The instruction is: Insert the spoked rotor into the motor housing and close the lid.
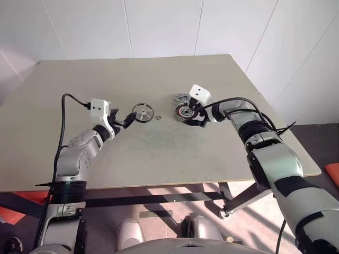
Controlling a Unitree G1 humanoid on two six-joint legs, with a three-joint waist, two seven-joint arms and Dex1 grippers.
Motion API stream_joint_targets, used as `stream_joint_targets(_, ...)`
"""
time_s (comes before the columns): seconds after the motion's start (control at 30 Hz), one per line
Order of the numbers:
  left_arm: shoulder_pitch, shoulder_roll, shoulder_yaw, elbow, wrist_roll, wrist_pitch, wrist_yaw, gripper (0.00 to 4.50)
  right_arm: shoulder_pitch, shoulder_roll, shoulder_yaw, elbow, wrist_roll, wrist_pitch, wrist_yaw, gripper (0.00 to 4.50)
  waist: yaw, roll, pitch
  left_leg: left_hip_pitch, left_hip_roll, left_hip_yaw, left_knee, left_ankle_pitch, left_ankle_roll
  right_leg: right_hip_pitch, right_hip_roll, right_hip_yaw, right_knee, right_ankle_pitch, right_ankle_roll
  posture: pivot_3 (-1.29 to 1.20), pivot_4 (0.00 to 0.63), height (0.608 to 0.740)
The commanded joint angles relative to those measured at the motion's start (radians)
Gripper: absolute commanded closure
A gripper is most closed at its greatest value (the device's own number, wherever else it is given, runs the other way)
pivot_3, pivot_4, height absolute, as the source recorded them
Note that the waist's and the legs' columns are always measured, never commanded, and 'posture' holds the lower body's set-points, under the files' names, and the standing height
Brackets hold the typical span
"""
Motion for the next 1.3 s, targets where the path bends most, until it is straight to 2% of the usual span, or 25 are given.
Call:
stream_joint_targets(0.03, 0.015, -0.016, 0.003, -0.057, -0.003, -0.016, 0.019, 0.02, -0.060, 0.022, 0.022, 0.041, -0.040, -0.047, 0.004, 0.00, 0.000, 0.000, 0.000, 0.000, 0.000, 0.000, 0.000, 0.000, 0.000, -0.001, 0.000, 0.000, 0.000, 0.000, 0.000, 0.00, 0.000, 0.740)
stream_joint_targets(0.47, 0.075, -0.041, -0.009, -0.126, -0.003, -0.001, 0.053, 0.02, -0.086, 0.076, 0.031, 0.121, -0.112, -0.018, -0.022, 0.00, -0.002, 0.000, 0.000, 0.001, 0.001, 0.000, 0.000, 0.000, 0.000, -0.001, 0.001, 0.000, 0.003, 0.000, -0.001, 0.00, 0.000, 0.740)
stream_joint_targets(0.57, 0.074, -0.044, -0.019, -0.126, 0.002, -0.001, 0.055, 0.00, -0.088, 0.076, 0.032, 0.126, -0.123, -0.007, -0.037, 0.63, -0.001, 0.000, 0.000, 0.001, 0.001, 0.000, 0.001, 0.000, 0.000, -0.001, 0.001, 0.000, 0.003, 0.000, -0.001, 0.00, 0.000, 0.740)
stream_joint_targets(0.7, 0.070, -0.046, -0.027, -0.128, 0.002, 0.001, 0.057, 0.00, -0.090, 0.074, 0.030, 0.129, -0.133, 0.006, -0.073, 1.94, -0.001, 0.000, 0.000, 0.001, 0.001, 0.000, 0.000, 0.000, 0.000, -0.001, 0.001, 0.000, 0.003, -0.001, -0.002, 0.00, 0.000, 0.740)
stream_joint_targets(0.87, 0.073, -0.045, -0.032, -0.130, 0.000, 0.001, 0.059, 0.00, -0.086, 0.075, 0.016, 0.129, -0.126, 0.019, -0.072, 1.94, -0.001, 0.000, 0.000, 0.001, 0.001, 0.000, 0.000, 0.000, 0.000, -0.001, 0.001, -0.001, 0.003, -0.002, -0.003, 0.00, 0.000, 0.740)
stream_joint_targets(1.0, 0.067, -0.041, -0.032, -0.121, 0.001, 0.001, 0.057, 0.00, -0.089, 0.072, -0.004, 0.127, -0.117, 0.030, -0.077, 2.67, -0.001, 0.000, 0.000, 0.001, 0.001, 0.000, 0.000, 0.000, 0.000, -0.001, 0.001, -0.001, 0.004, -0.002, -0.003, 0.00, 0.000, 0.740)
stream_joint_targets(1.3, 0.064, -0.036, -0.027, -0.117, 0.002, 0.002, 0.059, 0.00, -0.073, 0.046, -0.030, 0.107, -0.100, 0.043, -0.011, 2.67, 0.001, 0.000, 0.000, 0.002, 0.001, 0.000, 0.001, 0.000, 0.000, 0.000, 0.000, 0.000, 0.006, -0.002, -0.003, 0.00, 0.000, 0.740)
